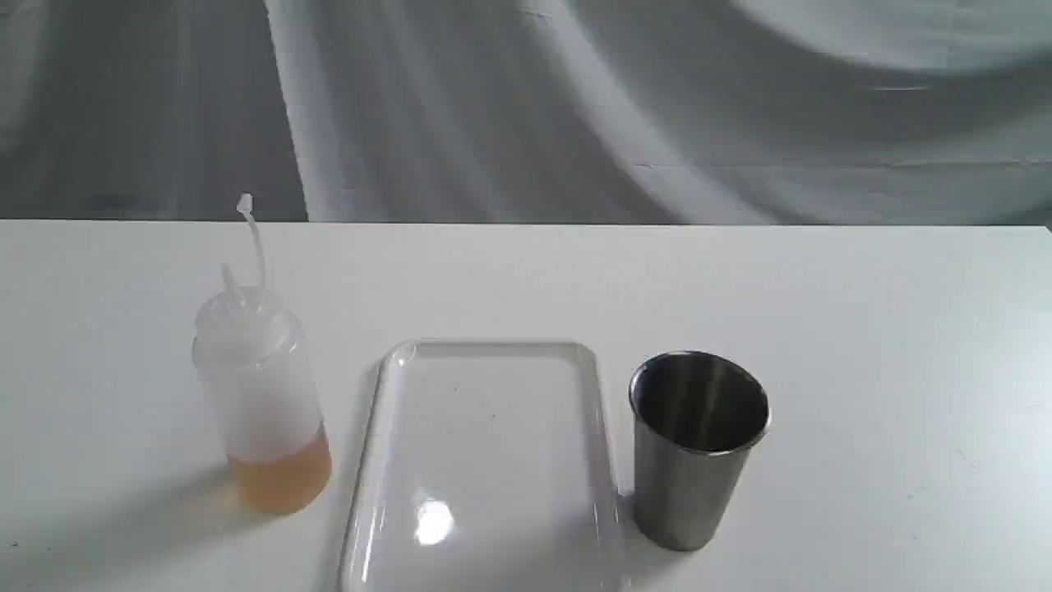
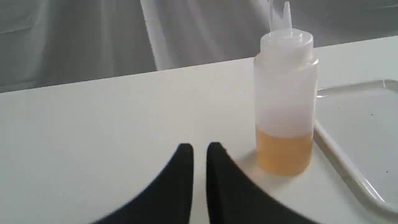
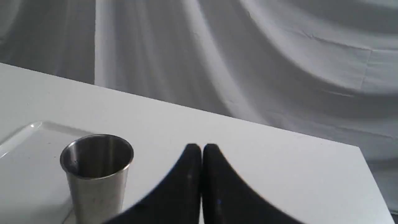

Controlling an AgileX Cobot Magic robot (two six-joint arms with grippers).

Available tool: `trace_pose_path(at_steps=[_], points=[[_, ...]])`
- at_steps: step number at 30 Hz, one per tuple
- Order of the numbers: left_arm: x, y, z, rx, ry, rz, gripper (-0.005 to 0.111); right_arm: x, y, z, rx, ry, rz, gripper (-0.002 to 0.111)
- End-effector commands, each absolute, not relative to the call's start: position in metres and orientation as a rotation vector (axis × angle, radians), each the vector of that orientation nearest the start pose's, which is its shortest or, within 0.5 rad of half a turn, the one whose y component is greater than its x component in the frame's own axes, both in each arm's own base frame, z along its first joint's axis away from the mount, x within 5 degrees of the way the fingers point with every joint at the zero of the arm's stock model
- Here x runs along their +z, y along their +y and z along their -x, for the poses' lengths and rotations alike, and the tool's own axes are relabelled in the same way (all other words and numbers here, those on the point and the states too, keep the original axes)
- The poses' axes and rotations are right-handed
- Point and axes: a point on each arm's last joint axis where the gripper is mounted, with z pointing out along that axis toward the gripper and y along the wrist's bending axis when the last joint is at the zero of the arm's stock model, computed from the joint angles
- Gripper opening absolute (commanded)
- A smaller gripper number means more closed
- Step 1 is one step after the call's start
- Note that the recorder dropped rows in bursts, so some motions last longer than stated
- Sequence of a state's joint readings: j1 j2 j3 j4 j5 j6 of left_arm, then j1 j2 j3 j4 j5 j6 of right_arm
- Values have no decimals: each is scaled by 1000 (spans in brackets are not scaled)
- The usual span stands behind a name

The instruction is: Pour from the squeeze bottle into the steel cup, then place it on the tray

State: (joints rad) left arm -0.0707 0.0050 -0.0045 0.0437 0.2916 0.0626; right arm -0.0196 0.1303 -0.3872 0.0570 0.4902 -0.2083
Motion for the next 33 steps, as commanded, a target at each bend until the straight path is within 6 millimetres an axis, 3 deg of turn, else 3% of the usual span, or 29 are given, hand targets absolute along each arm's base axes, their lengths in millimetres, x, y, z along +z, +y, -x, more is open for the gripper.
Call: trace_pose_path(at_steps=[1, 13, 17, 21, 27, 33], points=[[187, -3, -55, 32, 1762, -147, 8, 309, 2, -57, -92, 1778, 141, 0], [187, -3, -55, 32, 1762, -147, 8, 390, 3, -110, 102, 1823, -69, 0], [187, -3, -55, 32, 1762, -147, 8, 420, 3, -120, 84, 1774, -41, 0], [187, -3, -55, 32, 1762, -147, 8, 448, 10, -131, 56, 1727, 98, 0], [187, -3, -55, 32, 1762, -147, 8, 469, 38, -153, 102, 1698, 300, 0], [187, -3, -55, 32, 1762, -147, 8, 462, 98, -189, 310, 1656, 432, 0]])
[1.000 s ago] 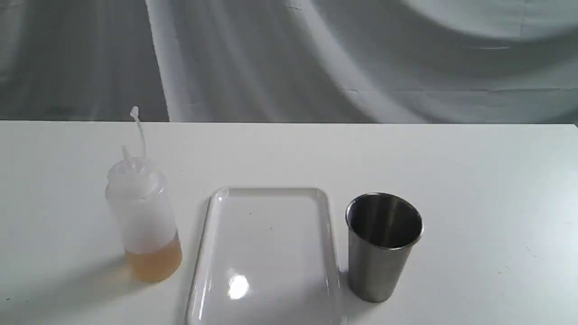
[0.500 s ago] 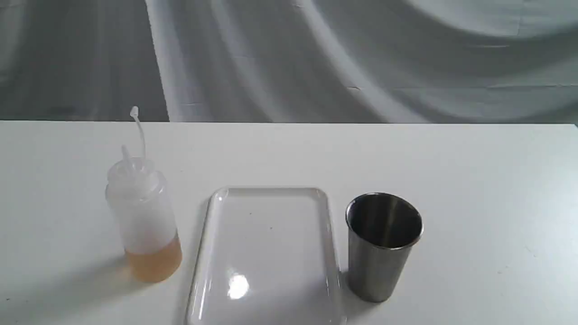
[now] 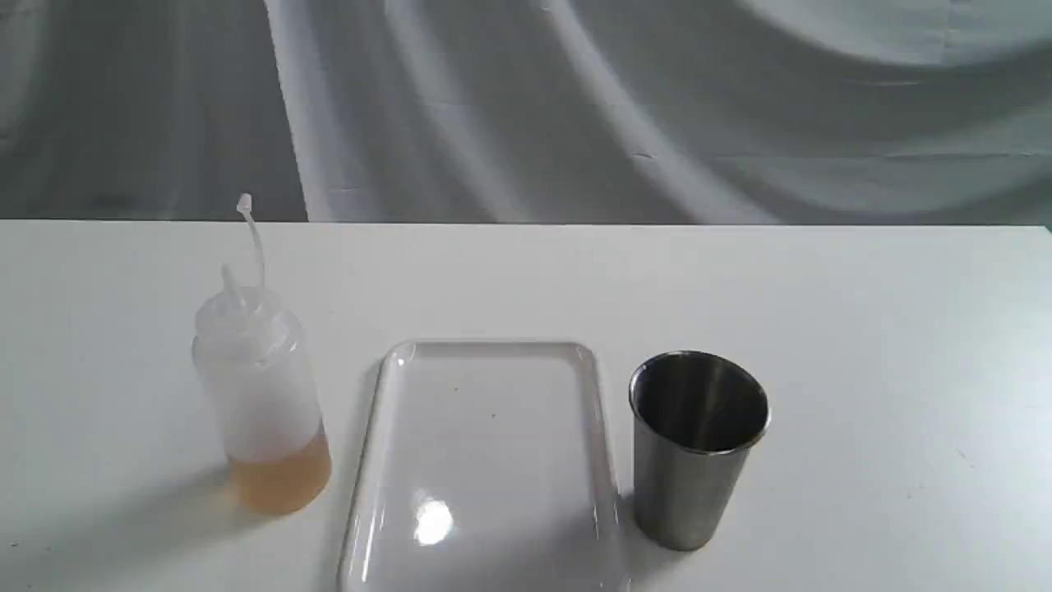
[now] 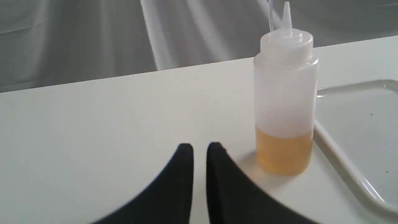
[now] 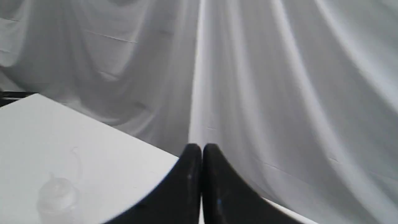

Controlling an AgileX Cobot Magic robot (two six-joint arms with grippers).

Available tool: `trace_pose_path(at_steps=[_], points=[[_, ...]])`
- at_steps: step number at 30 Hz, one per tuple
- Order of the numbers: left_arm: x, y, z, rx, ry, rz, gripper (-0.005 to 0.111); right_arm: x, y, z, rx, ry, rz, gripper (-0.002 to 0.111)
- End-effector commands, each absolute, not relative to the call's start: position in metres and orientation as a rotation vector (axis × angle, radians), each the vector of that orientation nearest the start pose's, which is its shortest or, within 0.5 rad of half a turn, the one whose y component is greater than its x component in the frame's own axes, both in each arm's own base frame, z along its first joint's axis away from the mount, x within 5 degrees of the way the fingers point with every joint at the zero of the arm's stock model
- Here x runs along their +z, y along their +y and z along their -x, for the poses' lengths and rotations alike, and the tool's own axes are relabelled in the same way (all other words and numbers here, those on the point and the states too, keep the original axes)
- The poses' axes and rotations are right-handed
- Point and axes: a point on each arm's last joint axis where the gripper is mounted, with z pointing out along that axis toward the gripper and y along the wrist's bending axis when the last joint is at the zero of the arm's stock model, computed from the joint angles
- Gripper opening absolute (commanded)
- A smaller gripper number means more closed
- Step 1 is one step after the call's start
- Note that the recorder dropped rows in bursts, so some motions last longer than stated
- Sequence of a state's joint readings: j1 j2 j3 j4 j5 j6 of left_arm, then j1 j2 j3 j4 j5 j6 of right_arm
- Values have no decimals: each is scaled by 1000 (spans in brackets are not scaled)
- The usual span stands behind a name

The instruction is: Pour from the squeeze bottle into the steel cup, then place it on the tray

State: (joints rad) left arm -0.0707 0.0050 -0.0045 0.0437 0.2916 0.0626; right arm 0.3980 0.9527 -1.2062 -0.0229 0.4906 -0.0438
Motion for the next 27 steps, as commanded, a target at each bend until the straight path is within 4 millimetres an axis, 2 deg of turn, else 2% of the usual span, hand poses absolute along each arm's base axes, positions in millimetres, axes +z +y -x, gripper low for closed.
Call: trace_pose_path(at_steps=[1, 6, 10, 20, 27], points=[[187, -3, -55, 32, 1762, -147, 8, 459, 108, -194, 329, 1645, 458, 0], [187, -3, -55, 32, 1762, -147, 8, 429, 174, -219, 440, 1621, 608, 0], [187, -3, -55, 32, 1762, -147, 8, 394, 218, -236, 483, 1664, 703, 0], [187, -3, -55, 32, 1762, -147, 8, 316, 282, -260, 522, 1754, 822, 0], [187, -3, -55, 32, 1762, -147, 8, 267, 302, -278, 519, 1793, 839, 0]])
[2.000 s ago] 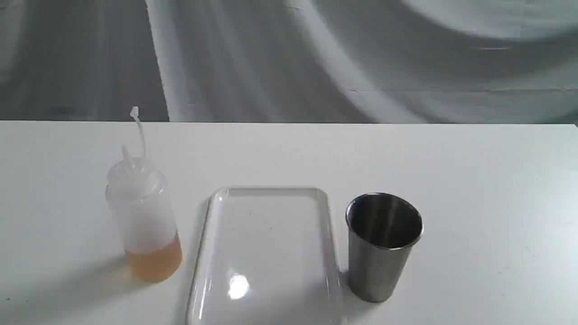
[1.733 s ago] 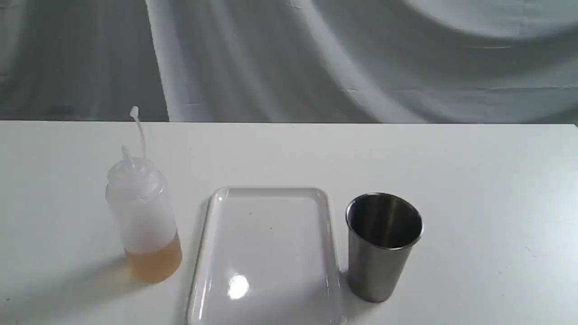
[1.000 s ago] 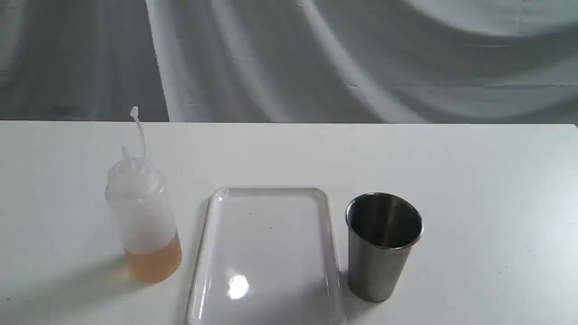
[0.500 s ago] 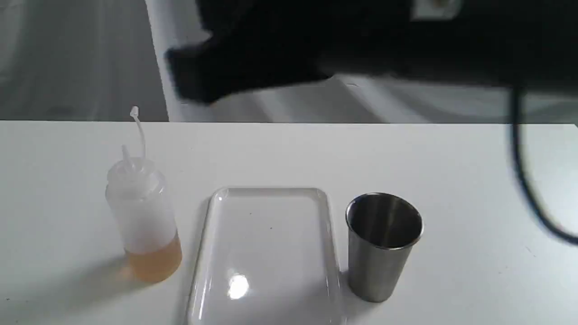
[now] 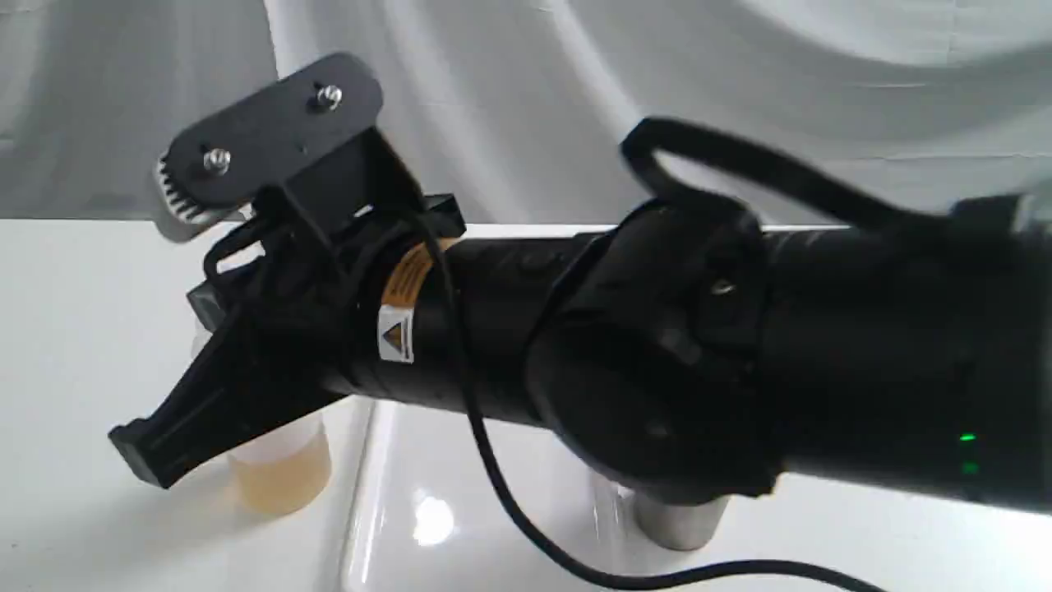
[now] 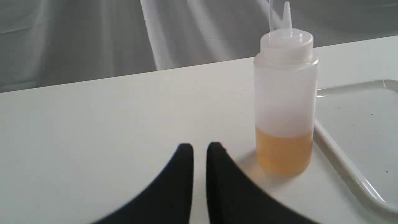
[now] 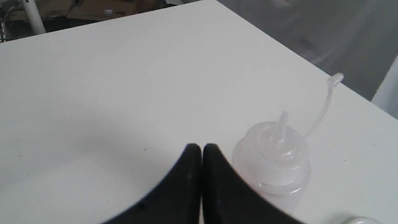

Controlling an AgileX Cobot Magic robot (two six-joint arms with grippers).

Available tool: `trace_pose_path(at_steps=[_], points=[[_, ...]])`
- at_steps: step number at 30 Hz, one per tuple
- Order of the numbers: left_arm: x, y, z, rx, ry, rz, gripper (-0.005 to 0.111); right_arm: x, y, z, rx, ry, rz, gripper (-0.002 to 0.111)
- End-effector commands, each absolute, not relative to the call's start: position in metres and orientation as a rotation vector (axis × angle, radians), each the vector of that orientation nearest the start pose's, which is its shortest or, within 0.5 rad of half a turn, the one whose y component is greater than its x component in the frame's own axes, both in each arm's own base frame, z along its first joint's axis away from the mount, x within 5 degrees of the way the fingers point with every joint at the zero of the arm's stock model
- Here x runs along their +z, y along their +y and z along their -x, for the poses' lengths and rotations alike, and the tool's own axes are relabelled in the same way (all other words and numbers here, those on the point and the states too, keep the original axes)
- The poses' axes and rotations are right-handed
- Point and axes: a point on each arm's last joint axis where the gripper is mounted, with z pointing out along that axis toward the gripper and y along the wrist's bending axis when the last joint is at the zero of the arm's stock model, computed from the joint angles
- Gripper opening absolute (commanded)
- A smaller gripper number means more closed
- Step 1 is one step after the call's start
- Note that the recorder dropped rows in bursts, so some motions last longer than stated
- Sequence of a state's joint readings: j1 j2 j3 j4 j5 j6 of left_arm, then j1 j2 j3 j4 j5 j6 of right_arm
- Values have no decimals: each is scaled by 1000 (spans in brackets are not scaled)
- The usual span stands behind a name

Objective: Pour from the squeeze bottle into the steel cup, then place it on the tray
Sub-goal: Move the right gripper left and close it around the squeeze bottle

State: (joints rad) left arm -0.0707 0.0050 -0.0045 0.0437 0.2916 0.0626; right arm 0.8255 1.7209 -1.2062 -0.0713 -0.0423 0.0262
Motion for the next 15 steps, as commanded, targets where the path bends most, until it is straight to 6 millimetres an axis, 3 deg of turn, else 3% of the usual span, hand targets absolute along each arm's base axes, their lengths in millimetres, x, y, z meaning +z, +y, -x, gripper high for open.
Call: trace_pose_path(at_steps=[1, 9, 15], points=[[187, -3, -55, 32, 1762, -147, 8, 261, 304, -280, 517, 1807, 833, 0], [187, -3, -55, 32, 1762, -147, 8, 217, 303, -264, 415, 1726, 851, 0], [187, -3, -55, 32, 1762, -147, 8, 174, 297, -263, 381, 1834, 841, 0]])
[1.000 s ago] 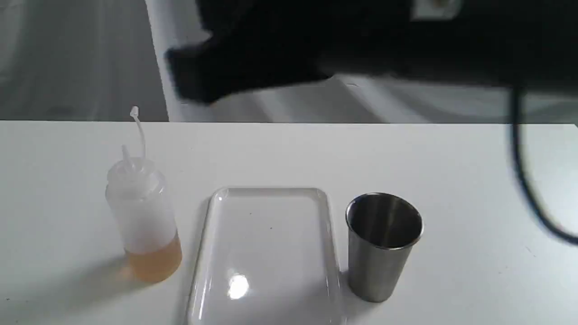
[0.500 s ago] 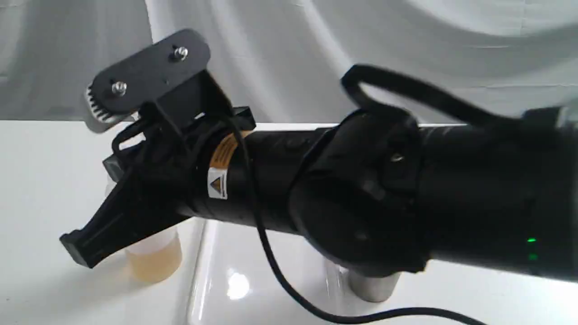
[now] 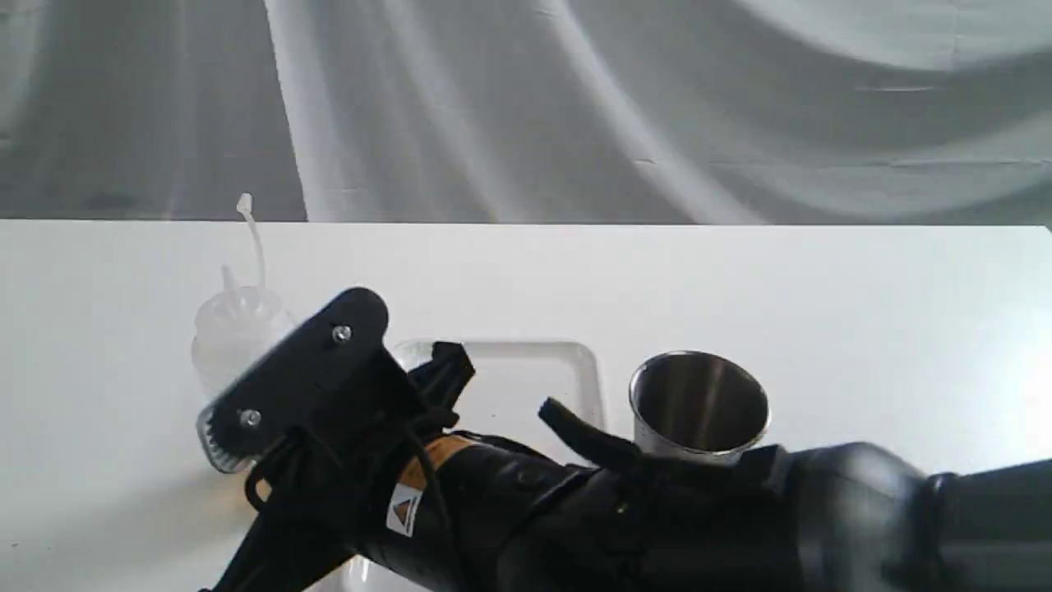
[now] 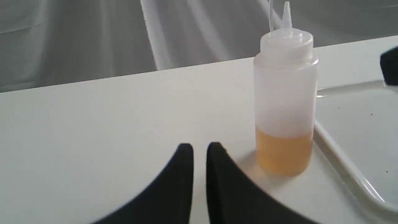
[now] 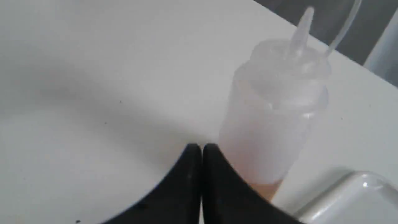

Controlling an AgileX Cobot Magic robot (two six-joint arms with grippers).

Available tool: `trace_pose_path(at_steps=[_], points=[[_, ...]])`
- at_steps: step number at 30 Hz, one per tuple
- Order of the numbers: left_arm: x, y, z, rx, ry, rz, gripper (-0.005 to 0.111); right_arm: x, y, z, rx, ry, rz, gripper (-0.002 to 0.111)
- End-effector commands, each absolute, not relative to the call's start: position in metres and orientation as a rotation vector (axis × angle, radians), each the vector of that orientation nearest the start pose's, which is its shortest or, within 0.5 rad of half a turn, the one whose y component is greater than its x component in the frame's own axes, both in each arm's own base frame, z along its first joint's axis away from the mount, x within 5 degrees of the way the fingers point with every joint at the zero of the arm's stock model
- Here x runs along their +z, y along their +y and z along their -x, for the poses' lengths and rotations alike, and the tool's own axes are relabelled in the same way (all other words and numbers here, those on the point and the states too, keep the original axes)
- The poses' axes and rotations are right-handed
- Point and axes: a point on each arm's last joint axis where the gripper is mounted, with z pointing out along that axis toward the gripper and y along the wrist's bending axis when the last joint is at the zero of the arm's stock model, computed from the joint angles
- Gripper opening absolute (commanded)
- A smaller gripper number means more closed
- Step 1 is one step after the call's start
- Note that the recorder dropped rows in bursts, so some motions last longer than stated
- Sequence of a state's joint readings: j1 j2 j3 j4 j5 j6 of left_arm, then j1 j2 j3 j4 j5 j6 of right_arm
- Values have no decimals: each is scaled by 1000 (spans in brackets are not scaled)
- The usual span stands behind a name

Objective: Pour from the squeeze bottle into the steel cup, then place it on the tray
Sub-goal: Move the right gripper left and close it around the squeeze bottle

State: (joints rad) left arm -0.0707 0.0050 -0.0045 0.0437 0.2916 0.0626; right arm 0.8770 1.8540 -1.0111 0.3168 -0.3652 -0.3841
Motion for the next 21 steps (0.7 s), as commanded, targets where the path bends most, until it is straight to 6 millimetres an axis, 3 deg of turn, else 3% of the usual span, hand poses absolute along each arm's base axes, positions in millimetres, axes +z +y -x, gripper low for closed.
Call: trace_pose_path(at_steps=[1, 9, 21], points=[[187, -3, -55, 32, 1762, -147, 8, 168, 298, -265, 374, 1838, 834, 0], [187, -3, -55, 32, 1762, -147, 8, 128, 301, -277, 320, 1847, 732, 0], [187, -3, -55, 32, 1762, -147, 8, 123, 310, -289, 313, 1864, 673, 0]])
